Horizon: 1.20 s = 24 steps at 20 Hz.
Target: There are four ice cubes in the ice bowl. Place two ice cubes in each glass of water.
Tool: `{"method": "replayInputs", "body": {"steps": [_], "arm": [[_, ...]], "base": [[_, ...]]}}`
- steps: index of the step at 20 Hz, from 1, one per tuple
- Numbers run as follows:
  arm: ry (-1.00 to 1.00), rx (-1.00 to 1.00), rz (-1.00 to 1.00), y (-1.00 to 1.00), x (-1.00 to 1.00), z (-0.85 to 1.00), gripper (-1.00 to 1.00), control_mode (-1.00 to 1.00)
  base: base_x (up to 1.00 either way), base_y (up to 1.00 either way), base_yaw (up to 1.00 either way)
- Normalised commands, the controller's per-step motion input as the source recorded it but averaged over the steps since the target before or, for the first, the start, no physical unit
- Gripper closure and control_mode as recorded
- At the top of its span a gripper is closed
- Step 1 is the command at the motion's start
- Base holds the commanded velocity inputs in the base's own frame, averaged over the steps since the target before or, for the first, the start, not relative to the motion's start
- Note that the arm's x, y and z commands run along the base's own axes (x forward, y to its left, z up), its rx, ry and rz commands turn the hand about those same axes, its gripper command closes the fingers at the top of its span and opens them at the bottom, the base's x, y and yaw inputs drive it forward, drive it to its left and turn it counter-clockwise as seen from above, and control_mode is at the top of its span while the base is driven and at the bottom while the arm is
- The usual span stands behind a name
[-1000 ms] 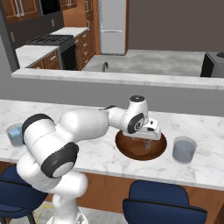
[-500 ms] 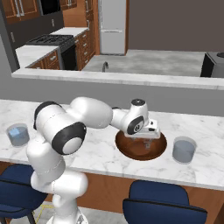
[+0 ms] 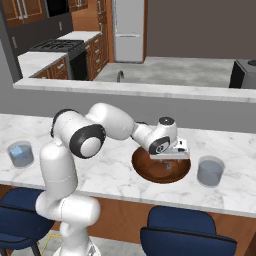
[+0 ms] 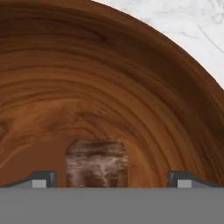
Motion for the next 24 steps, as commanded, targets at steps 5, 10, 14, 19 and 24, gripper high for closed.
{"method": "replayInputs", "body": {"steps": [5,10,14,19,24], "arm": [[0.0,0.0,0.0,-0.09,0.12,-0.12,-1.0,-1.0],[0.0,0.0,0.0,0.0,0.15,-0.02,-1.0,-1.0],[0.0,0.0,0.0,0.0,0.04,0.0,-1.0,-1.0],[0.0,0.0,0.0,0.05,0.0,-0.12,-1.0,-1.0],[0.0,-0.02,0.0,0.13,0.08,-0.3,-1.0,-1.0]], "base": [[0.0,0.0,0.0],[0.0,0.0,0.0],[0.0,0.0,0.0],[0.0,0.0,0.0],[0.0,0.0,0.0]]}}
